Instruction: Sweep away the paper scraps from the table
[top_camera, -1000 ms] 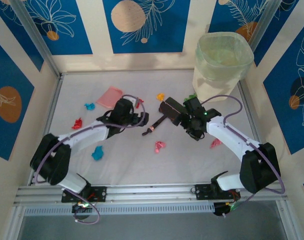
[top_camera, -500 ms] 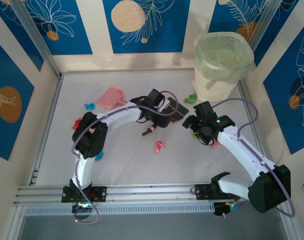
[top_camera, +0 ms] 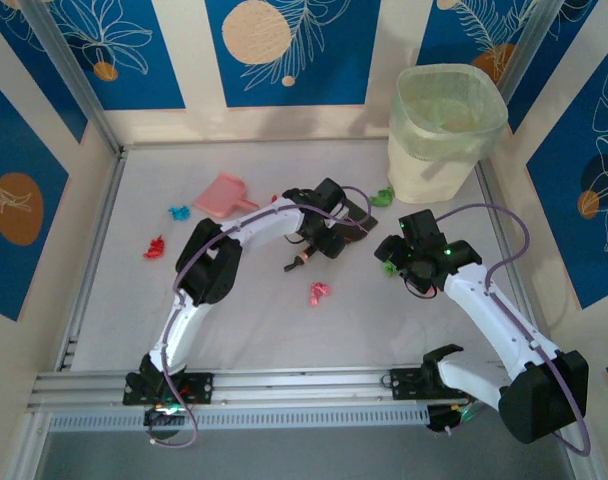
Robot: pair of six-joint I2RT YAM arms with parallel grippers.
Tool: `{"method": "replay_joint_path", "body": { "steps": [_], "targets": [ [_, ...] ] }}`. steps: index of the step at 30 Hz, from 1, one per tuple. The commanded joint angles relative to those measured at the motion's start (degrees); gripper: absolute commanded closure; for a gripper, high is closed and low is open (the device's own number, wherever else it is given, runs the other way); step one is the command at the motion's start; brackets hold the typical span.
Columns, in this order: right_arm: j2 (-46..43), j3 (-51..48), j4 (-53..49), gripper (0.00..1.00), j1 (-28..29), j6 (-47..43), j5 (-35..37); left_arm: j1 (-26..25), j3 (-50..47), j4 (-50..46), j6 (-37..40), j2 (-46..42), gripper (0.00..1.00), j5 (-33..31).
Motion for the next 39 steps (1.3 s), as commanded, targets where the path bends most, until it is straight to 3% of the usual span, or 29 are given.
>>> {"method": "replay_joint_path", "body": {
  "steps": [1, 22, 39],
  "targets": [
    [-0.26, -1.05, 0.01, 0.1, -0.35, -0.54, -0.78, 0.33, 1.64, -2.52, -0.68, 1.23, 0.16, 2.03],
    [11.37, 3.58, 2.51, 0.11, 1.16, 5.55, -7.08, 1.22, -10.15, 3.44, -0.73, -8.36, 0.17, 7.27],
    [10.84, 4.16, 1.42, 0.11, 2.96, 5.08, -6.24, 1.18, -6.02, 2.59, -1.81, -3.41, 0.25, 1.87]
  ]
}}
